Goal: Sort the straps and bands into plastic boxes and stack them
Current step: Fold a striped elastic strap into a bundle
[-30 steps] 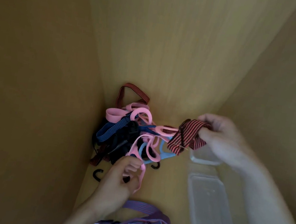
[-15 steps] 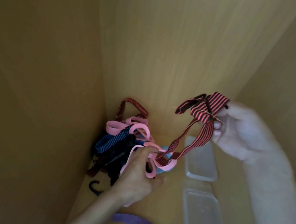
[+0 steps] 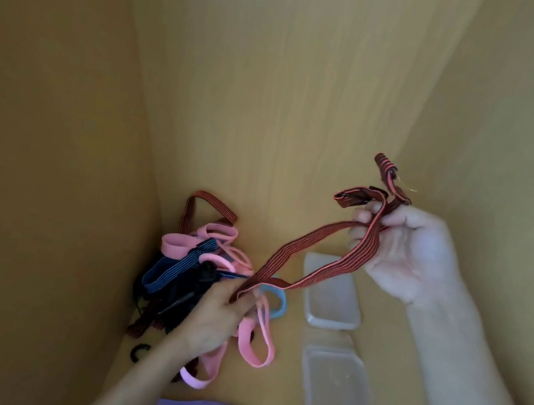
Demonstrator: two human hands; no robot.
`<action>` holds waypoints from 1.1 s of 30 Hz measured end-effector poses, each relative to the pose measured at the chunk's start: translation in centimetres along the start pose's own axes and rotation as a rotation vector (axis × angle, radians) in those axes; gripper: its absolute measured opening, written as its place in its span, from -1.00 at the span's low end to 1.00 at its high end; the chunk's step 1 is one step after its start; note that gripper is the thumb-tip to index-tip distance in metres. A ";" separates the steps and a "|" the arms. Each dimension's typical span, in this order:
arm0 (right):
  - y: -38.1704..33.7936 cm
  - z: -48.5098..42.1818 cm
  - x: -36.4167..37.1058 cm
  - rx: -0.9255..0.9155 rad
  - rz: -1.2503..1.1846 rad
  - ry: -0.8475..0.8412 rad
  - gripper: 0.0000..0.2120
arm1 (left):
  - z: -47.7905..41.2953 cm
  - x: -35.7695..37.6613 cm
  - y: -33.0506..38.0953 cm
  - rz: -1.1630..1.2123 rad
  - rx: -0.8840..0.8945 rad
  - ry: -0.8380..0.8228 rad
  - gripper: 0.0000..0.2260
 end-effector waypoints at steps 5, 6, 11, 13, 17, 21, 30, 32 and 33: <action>1.9 -0.1 -2.0 0.054 -0.261 0.046 -0.77 | 2.1 -2.2 0.0 0.039 0.006 -0.041 -0.79; 2.4 -0.2 -2.4 0.062 -0.296 0.041 -0.81 | 2.6 -2.4 0.1 0.034 0.027 -0.051 -0.80; 5.0 -1.0 -4.1 0.101 -0.281 0.057 -0.90 | 4.3 -3.7 -0.5 0.087 -0.012 -0.040 -0.65; 5.5 -1.1 -4.7 0.135 -0.197 0.106 -0.91 | 4.8 -4.3 -1.0 0.072 -0.041 -0.022 -0.64; 6.4 -1.5 -6.0 0.188 -0.042 0.162 -0.89 | 5.5 -6.0 -2.2 0.017 -0.074 0.010 -0.63; 6.9 -2.0 -6.4 0.144 0.033 0.185 -0.94 | 6.1 -7.1 -3.2 -0.015 -0.076 0.030 -0.73; 7.0 -3.3 -6.2 0.107 -0.399 0.157 -0.85 | 6.4 -7.6 -4.6 0.048 -0.114 0.127 -0.80; 7.0 -3.8 -6.2 0.094 -0.400 0.183 -0.81 | 6.6 -7.6 -4.8 0.080 -0.146 0.129 -0.81; 7.0 -4.1 -6.3 0.086 -0.395 0.187 -0.79 | 6.7 -7.6 -4.9 0.102 -0.163 0.129 -0.81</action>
Point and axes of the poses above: each hand's wrist, its own z-axis away from the middle knuckle, its own x-axis out of the palm, y = z × x, the point moved 3 cm from there along -z, towards the middle knuckle, and after that the axes turned 2 degrees about y, right-handed, at the moved point
